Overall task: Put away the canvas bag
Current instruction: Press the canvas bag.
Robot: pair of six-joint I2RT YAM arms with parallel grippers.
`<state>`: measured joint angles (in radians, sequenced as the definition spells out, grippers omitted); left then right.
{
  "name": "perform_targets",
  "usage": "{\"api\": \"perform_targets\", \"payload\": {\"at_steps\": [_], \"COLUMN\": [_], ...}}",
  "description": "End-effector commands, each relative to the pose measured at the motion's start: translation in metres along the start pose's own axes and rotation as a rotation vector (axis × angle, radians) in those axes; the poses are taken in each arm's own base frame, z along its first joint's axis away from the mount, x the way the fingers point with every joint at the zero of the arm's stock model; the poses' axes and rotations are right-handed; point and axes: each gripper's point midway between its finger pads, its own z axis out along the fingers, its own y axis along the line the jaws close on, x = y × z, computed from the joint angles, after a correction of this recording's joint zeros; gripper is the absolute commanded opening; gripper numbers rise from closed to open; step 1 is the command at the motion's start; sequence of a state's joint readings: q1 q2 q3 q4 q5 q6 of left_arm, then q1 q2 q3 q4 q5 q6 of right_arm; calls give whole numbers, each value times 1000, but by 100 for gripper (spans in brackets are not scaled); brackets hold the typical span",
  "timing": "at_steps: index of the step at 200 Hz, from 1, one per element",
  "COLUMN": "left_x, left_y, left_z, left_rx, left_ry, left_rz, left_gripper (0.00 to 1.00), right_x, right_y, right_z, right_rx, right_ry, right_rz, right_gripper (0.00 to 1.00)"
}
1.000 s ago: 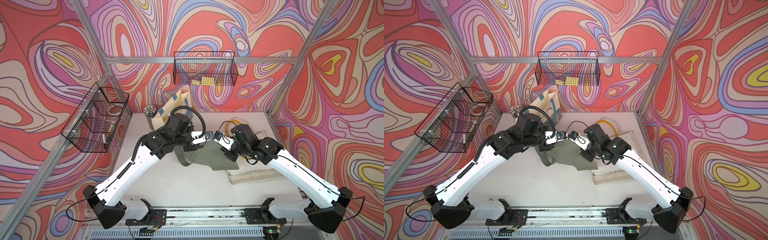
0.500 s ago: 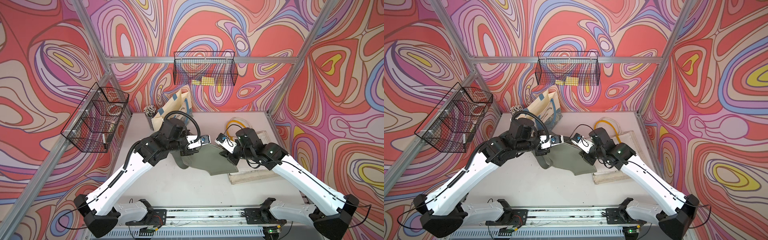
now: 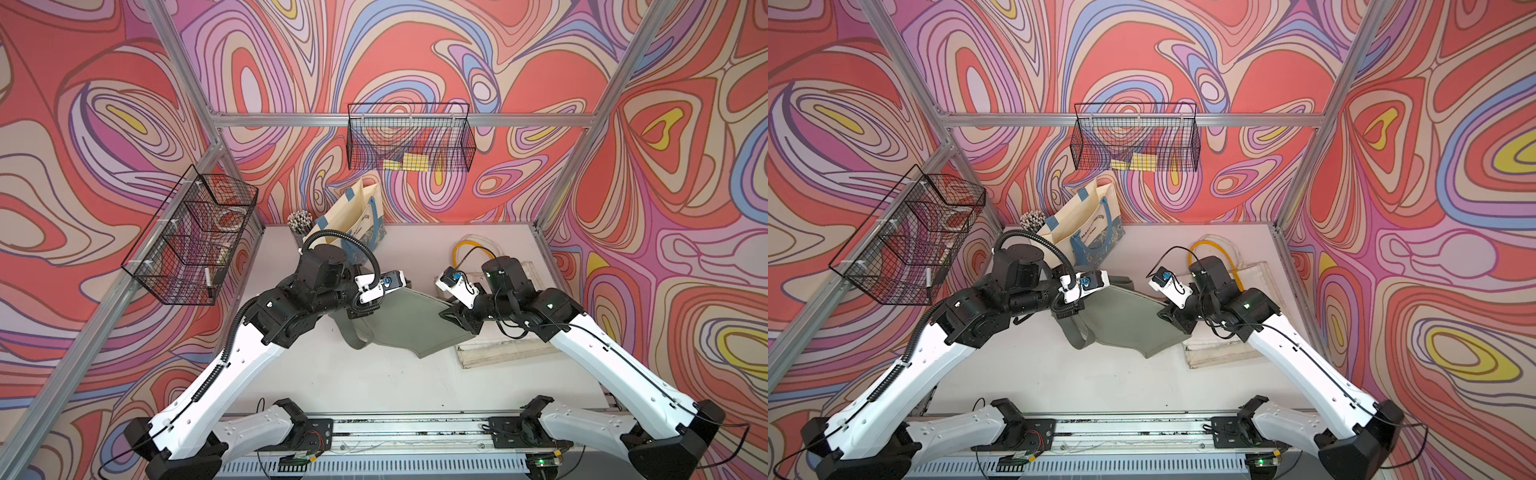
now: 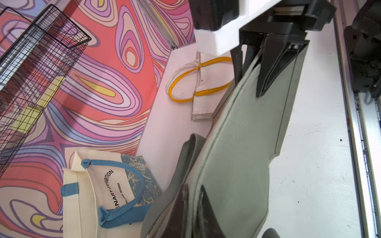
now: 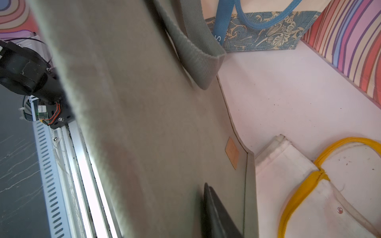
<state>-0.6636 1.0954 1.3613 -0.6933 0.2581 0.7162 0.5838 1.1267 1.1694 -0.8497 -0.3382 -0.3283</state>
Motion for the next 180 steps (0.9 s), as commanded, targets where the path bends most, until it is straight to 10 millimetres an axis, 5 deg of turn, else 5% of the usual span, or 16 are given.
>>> {"api": "perform_targets", "payload": {"at_steps": [1,28,56,67,96,109,180], "left_x": [-16,-15,-15,-16,-27,-32,-60], "left_y": [18,20,14,8,-4,-9,-40], "left_z": [-22,-24,-22,-22,-25,-24,12], "left_rx": [-85,-91,-55,-24,58,77,210], "left_ry": [-76,-84,-87,-92,-131,-131,-94], "left_rz": [-21,-25,-27,-23,-25,-4,83], "left_gripper": [0,0,0,1,44,54,63], "right_x": [12,19,10,4,-6,-8,-22], "right_y": [1,2,-2,-3,-6,-7,-8], "right_z": [-8,-9,-17,-22,-33,-34,-38], "right_rx": [5,-1,29,36,41,28,8], "right_ry": [52,80,69,61,104,137,153], "right_rz": [26,32,16,1,-22,-25,-28], "right_gripper": [39,34,0,0,0,0,0]}}
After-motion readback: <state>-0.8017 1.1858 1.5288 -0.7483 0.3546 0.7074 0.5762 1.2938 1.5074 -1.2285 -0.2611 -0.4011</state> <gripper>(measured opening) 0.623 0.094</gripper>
